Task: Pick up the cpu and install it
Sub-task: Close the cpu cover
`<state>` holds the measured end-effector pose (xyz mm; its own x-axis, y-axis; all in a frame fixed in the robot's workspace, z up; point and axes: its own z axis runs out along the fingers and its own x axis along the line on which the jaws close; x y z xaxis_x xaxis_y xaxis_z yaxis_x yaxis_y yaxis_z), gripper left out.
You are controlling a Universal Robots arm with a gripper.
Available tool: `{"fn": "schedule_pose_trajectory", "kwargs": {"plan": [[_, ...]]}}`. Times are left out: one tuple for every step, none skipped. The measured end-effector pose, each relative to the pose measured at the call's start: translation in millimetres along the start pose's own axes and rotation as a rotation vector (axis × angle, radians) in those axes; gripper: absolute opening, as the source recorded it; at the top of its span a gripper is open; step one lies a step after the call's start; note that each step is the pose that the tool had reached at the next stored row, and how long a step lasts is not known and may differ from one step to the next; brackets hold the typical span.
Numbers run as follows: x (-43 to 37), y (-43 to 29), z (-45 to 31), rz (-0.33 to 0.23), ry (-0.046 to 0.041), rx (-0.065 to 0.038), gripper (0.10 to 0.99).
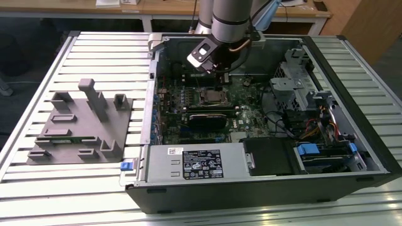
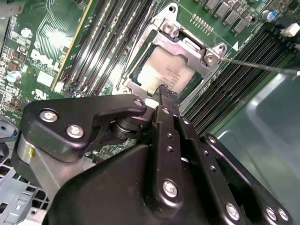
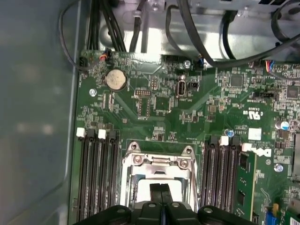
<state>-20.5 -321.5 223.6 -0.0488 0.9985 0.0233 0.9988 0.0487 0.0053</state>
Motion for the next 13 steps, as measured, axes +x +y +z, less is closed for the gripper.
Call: {"fn": "schedule_pose_trajectory", "kwargs": {"plan": [[-0.1,-1.1,0.3,0.0,0.0,0.0,0.118],[-0.1,-2.2,0.6,0.0,0.0,0.0,0.118],[-0.2,-3.3,1.0,0.0,0.0,0.0,0.118],[-0.5,-4.3,1.2,0.0,0.0,0.0,0.118],[-0.9,-4.8,1.3,0.0,0.0,0.0,0.118],[-1.1,-5.4,1.5,0.0,0.0002,0.0,0.118],[-1.3,-6.3,1.6,0.0,0.0001,0.0,0.118],[-1.4,-7.3,1.7,0.0,0.0001,0.0,0.118],[-1.5,-8.1,2.1,0.0,0.0001,0.0,0.118],[-1.5,-9.0,2.6,0.0,0.0,0.0,0.118],[-1.6,-10.0,3.4,0.0,0.0001,0.0,0.118],[-1.6,-11.6,4.2,0.0,0.0,0.0,0.118],[-1.5,-13.5,5.0,0.0,0.0001,0.0,0.118]]}}
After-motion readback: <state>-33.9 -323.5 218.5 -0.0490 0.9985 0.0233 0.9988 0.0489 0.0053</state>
